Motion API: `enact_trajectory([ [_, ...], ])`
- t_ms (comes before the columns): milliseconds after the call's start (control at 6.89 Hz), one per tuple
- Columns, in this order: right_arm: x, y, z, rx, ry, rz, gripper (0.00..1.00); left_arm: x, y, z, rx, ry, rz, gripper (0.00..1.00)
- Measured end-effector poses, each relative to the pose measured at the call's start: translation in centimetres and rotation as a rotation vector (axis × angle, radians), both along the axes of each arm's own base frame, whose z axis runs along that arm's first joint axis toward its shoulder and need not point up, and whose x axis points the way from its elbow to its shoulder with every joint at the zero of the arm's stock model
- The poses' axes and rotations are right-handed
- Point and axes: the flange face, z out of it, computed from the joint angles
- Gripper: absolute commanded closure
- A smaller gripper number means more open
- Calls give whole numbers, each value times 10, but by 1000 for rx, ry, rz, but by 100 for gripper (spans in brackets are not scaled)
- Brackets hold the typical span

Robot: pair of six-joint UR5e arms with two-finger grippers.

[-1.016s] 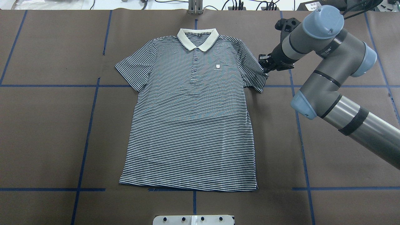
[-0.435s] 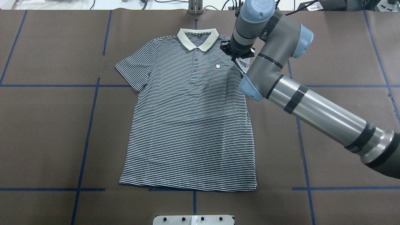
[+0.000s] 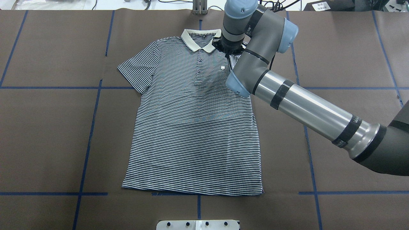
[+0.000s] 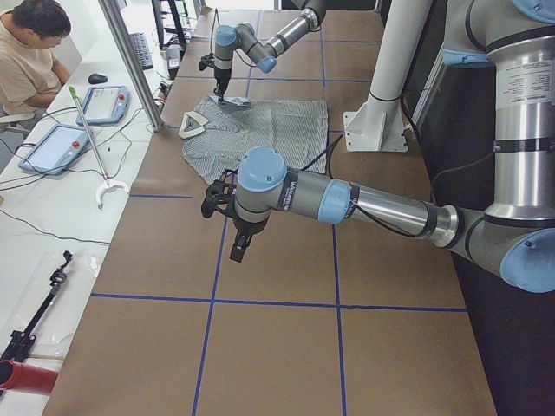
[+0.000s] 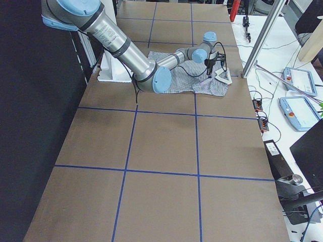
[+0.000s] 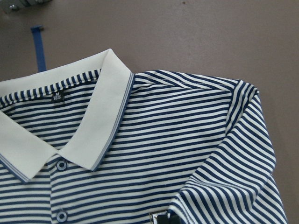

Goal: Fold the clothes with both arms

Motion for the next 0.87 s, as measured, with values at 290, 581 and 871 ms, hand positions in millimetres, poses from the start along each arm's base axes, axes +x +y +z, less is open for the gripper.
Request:
enact_trajectory([
  [290,-23,-7,16,32,-9,39,1,4,0,-6,3,51,13,0],
  [581,-40,-6,5,29,-14,98,0,31,-4,-19,5,143,67,0],
  [871,-31,1,-24,44,-63,114,0,110,-30,-64,-33,220,102,0],
])
